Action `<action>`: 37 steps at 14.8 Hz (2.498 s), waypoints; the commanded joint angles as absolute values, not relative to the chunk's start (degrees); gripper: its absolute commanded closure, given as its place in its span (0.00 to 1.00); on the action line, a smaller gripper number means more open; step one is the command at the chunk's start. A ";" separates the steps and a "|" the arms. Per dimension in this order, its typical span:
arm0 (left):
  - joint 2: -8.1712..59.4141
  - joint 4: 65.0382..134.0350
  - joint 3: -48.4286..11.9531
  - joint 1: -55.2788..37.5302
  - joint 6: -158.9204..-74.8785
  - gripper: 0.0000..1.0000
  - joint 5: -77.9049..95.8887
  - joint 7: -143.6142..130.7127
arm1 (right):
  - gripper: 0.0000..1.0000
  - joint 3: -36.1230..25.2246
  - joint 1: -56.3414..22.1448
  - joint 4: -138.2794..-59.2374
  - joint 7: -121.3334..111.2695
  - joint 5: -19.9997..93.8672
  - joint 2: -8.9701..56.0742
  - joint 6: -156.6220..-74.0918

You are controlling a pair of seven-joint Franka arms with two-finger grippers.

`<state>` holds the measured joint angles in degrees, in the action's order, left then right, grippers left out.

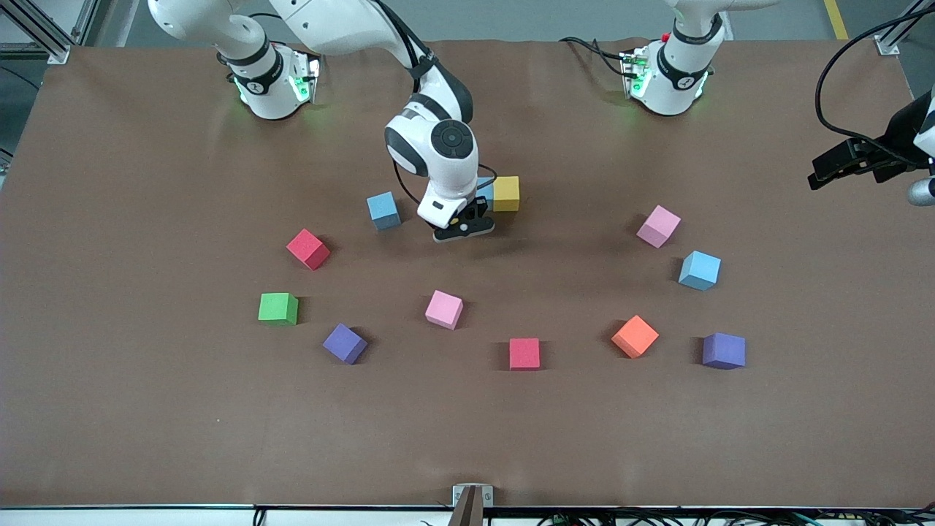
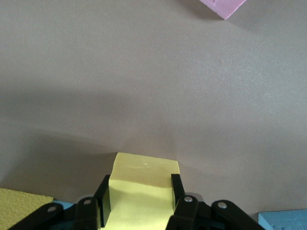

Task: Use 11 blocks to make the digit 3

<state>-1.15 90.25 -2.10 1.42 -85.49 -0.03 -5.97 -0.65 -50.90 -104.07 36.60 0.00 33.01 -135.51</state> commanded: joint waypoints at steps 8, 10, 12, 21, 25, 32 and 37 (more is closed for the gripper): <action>-1.67 90.70 -2.11 1.58 -85.69 0.00 1.14 -5.36 | 1.00 -0.97 -52.12 -103.54 38.58 -0.09 34.54 -135.00; -1.67 90.70 -2.11 1.58 -85.69 0.00 1.14 -5.36 | 1.00 -0.97 -52.12 -103.54 38.58 -0.09 34.54 -135.00; -1.67 90.79 -2.11 1.58 -85.69 0.00 1.14 -5.27 | 1.00 -0.97 -52.12 -103.62 38.58 -0.09 34.54 -134.91; -1.93 90.70 -2.11 1.50 -85.78 0.00 1.06 -5.27 | 0.99 -0.97 -52.56 -103.71 39.46 -0.09 34.54 -134.38; -1.76 90.70 -2.02 1.41 -86.39 0.00 0.97 -5.36 | 0.58 -1.05 -52.38 -103.54 39.38 -0.17 34.54 -134.47; -1.76 90.53 -2.11 1.41 -87.36 0.00 0.88 -5.27 | 0.00 -1.14 -51.94 -102.83 38.41 -0.44 34.45 -134.30; -1.58 90.79 -2.11 1.32 -87.36 0.00 0.97 -5.27 | 0.00 -1.58 -51.07 -99.85 38.50 -0.35 33.23 -128.77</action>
<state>-1.14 90.36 -2.14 1.35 -86.85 -0.02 -5.91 -1.15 -51.27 -100.67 37.81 -0.01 34.03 -130.80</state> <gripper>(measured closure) 0.000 0.000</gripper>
